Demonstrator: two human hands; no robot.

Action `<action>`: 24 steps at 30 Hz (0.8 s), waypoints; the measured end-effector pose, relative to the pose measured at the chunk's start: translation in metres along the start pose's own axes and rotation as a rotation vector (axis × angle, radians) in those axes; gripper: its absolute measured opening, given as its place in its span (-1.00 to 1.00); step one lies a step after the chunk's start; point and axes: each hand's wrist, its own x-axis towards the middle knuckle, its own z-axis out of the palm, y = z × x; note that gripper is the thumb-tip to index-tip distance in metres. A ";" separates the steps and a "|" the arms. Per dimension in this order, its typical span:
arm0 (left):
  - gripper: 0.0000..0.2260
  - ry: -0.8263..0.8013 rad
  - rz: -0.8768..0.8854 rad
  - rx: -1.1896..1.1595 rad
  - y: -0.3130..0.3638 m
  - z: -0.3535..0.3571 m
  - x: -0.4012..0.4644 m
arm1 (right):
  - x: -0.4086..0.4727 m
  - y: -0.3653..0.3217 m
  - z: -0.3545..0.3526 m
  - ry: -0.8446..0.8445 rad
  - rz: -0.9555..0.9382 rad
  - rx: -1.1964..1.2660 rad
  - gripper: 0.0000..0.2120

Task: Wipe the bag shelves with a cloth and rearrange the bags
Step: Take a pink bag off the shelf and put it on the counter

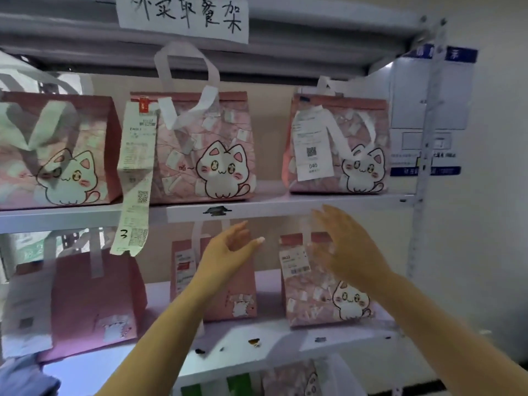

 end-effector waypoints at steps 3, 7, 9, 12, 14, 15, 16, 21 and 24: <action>-0.43 0.016 0.013 0.112 -0.003 0.009 -0.003 | -0.017 0.019 -0.003 0.017 -0.040 -0.048 -0.44; -0.52 -0.052 -0.016 0.323 -0.016 0.033 -0.024 | -0.043 0.051 0.018 -0.060 -0.019 -0.077 -0.41; -0.45 -0.082 -0.077 0.467 -0.028 0.042 -0.034 | -0.057 0.065 0.029 -0.100 -0.001 -0.054 -0.40; -0.39 -0.075 -0.121 0.567 -0.043 0.056 -0.049 | -0.076 0.079 0.045 -0.152 -0.016 0.009 -0.40; -0.46 -0.023 -0.100 0.537 -0.049 0.068 -0.061 | -0.089 0.086 0.059 -0.183 -0.023 0.031 -0.40; -0.50 0.000 -0.092 0.524 -0.054 0.075 -0.068 | -0.098 0.089 0.067 -0.206 -0.012 0.050 -0.42; -0.51 0.013 -0.091 0.519 -0.057 0.083 -0.076 | -0.108 0.091 0.077 -0.229 -0.004 0.067 -0.43; -0.56 -0.052 -0.084 0.509 -0.100 0.115 -0.115 | -0.156 0.104 0.129 -0.261 -0.030 0.074 -0.45; -0.56 -0.122 -0.130 0.511 -0.142 0.131 -0.134 | -0.189 0.118 0.169 -0.300 0.010 0.077 -0.41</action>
